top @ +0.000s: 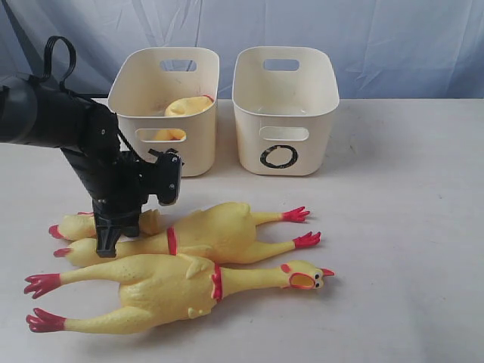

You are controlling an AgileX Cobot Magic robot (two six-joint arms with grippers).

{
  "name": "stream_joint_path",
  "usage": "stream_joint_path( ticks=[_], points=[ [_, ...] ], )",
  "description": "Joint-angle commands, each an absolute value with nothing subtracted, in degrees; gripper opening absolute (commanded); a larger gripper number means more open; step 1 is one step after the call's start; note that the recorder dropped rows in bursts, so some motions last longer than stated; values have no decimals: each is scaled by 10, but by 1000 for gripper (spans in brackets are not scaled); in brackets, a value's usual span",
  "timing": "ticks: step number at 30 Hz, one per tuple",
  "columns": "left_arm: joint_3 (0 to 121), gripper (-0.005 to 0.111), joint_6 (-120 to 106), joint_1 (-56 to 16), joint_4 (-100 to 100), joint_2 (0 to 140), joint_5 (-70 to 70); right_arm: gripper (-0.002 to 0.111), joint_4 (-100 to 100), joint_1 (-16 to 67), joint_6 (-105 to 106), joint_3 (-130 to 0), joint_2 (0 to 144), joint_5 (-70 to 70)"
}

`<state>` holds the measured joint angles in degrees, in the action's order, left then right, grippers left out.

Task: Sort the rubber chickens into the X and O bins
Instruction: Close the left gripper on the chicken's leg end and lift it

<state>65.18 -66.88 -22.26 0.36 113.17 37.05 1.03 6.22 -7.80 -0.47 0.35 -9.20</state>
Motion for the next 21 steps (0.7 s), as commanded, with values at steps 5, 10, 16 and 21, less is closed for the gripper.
stream_joint_path(
  ticks=[5,10,16,21],
  points=[
    [652,0,-666,-224,24,1122,375,0,10,65,-77,0,0,-84],
    [652,0,-660,-224,24,1091,379,0,10,65,-77,0,0,-83],
    [652,0,-659,-224,24,1044,420,0,10,65,-77,0,0,-83],
    [652,0,-637,-224,0,995,449,0,10,65,-77,0,0,-83]
  ],
)
